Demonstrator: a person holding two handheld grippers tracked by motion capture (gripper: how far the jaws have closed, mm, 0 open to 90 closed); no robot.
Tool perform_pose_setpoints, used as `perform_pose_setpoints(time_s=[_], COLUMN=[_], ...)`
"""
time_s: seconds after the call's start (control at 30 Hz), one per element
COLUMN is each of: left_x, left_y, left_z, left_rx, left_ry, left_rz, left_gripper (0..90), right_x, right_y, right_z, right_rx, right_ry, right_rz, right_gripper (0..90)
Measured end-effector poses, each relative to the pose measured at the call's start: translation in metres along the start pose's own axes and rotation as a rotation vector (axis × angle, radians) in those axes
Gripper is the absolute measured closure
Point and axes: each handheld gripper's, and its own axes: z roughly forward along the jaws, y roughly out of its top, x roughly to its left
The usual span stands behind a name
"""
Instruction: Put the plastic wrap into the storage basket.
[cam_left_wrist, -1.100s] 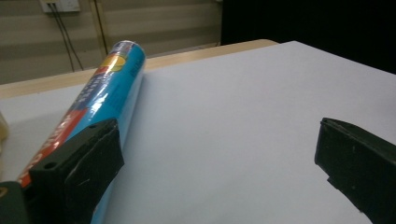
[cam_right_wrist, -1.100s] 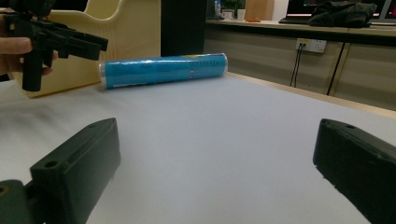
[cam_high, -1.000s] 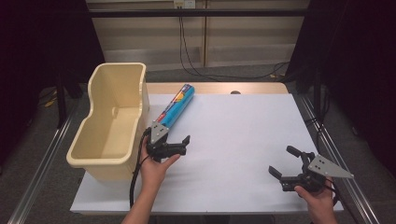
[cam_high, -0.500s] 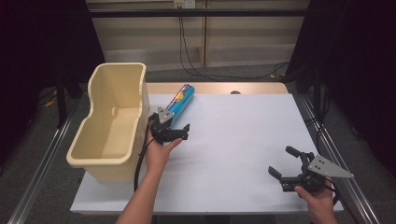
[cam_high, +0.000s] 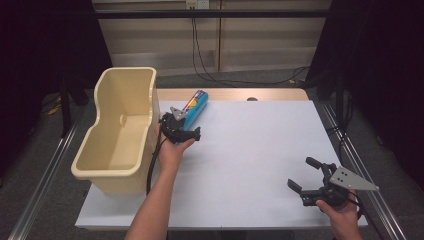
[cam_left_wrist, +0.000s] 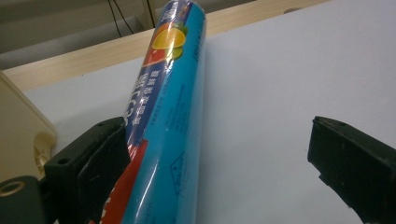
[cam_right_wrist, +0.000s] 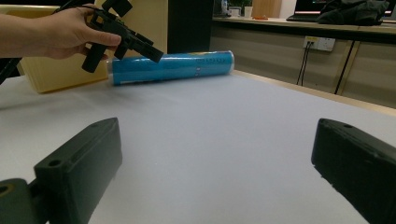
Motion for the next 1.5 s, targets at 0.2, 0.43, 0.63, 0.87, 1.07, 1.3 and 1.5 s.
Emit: perform_pose_setpoints(time_s=[0.2, 0.43, 0.63, 0.87, 1.07, 1.3, 1.5], left_x=[0.006, 0.012, 0.009, 0.0, -0.012, -0.021, -0.029], left_y=[-0.003, -0.007, -0.01, -0.005, -0.005, -0.014, -0.018], left_z=[0.006, 0.007, 0.005, -0.003, -0.016, -0.035, -0.054], left_rx=[0.03, 0.102, 0.237, 0.29, 0.339, 0.352, 0.333], left_ry=[0.021, 0.052, 0.091, 0.07, 0.041, -0.013, -0.043], left_rz=[-0.005, -0.013, 0.005, -0.005, -0.047, -0.108, -0.125], left_gripper=[5.0, 9.7, 27.2, 31.4, 32.1, 32.2, 33.6], right_x=[0.0, 0.0, 0.0, -0.001, 0.0, 0.0, 0.001], right_y=[0.0, 0.0, 0.0, 0.0, 0.0, 0.0, 0.001], right_z=[0.0, 0.001, 0.0, 0.0, 0.0, 0.0, 0.002], right_rx=[0.003, 0.0, -0.001, 0.0, 0.004, 0.002, -0.001], right_ry=[0.003, 0.005, 0.003, 0.002, 0.004, 0.012, 0.016], right_rz=[-0.004, -0.001, 0.006, 0.006, 0.008, 0.007, 0.008], right_gripper=[1.2, 1.2, 1.2, 1.2, 1.1, 1.2, 1.1])
